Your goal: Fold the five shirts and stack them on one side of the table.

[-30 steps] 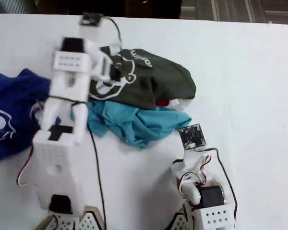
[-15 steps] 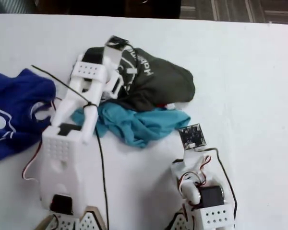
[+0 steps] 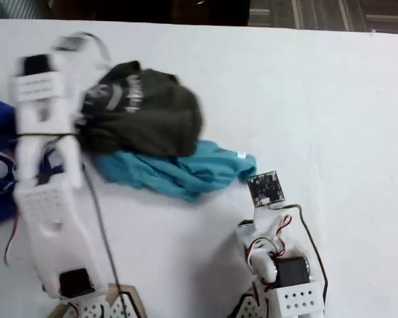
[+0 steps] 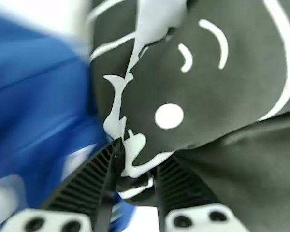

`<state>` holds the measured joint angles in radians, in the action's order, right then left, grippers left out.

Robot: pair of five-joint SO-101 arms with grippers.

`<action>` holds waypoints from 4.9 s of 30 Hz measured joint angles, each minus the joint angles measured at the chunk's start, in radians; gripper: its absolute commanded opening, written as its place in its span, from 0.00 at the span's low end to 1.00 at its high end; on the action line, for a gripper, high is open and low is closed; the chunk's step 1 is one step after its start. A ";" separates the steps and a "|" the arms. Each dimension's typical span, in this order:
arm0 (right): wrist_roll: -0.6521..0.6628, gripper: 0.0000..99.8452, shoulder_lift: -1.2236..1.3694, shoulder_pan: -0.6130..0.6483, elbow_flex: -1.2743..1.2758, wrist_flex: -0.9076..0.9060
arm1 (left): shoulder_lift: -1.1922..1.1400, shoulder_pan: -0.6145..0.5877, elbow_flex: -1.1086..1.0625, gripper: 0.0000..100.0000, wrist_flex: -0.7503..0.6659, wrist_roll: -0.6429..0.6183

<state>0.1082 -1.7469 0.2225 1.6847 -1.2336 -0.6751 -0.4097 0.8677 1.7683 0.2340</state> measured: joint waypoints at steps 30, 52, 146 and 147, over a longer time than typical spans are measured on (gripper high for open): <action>0.000 0.02 0.000 0.000 0.000 0.000 | 0.341 -0.631 -0.040 0.36 -0.064 0.057; 0.000 0.02 0.000 0.000 0.000 0.000 | 0.338 -0.138 -0.442 0.36 -0.104 -0.041; -0.052 0.14 0.872 -0.578 -1.235 0.606 | 0.031 0.908 -0.404 0.08 -0.384 -0.043; -0.058 0.14 0.875 -0.575 -1.235 0.606 | 0.023 0.908 -0.404 0.13 -0.384 -0.043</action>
<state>0.0499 -0.8723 -0.3529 0.4496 -0.6276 -0.6521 0.4987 0.4641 1.3848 0.1910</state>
